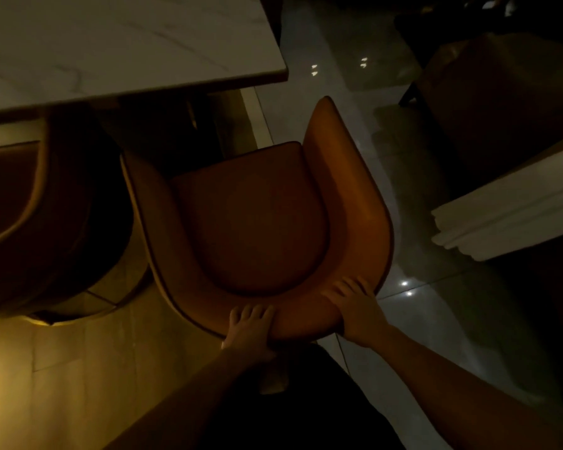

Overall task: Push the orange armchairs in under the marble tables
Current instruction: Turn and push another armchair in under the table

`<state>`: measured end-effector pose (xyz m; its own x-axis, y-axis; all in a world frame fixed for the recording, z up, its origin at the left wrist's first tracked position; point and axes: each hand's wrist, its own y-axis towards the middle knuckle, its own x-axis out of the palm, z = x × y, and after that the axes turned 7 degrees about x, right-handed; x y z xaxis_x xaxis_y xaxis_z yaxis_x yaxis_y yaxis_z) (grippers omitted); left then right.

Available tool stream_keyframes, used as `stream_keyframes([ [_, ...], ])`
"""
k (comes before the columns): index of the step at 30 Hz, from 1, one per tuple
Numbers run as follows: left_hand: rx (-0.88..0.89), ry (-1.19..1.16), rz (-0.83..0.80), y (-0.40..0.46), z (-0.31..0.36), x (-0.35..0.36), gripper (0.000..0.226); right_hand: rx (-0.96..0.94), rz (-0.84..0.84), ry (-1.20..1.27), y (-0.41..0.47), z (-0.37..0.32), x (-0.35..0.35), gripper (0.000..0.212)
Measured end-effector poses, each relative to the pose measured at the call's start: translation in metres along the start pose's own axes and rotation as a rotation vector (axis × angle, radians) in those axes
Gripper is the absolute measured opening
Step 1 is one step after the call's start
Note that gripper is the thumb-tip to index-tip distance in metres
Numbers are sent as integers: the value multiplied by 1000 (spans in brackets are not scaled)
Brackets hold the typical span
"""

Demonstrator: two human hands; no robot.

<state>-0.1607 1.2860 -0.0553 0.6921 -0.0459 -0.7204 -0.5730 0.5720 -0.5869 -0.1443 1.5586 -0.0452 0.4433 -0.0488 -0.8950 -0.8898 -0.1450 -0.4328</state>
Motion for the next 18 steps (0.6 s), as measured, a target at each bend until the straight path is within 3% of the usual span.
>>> stream_keyframes([
  [9,-142,-19,164,14,45,9,96,-429,70,47,18,33,-9,84],
  [18,-243,3,205,16,71,13,94,-478,-109,-168,43,76,-12,93],
])
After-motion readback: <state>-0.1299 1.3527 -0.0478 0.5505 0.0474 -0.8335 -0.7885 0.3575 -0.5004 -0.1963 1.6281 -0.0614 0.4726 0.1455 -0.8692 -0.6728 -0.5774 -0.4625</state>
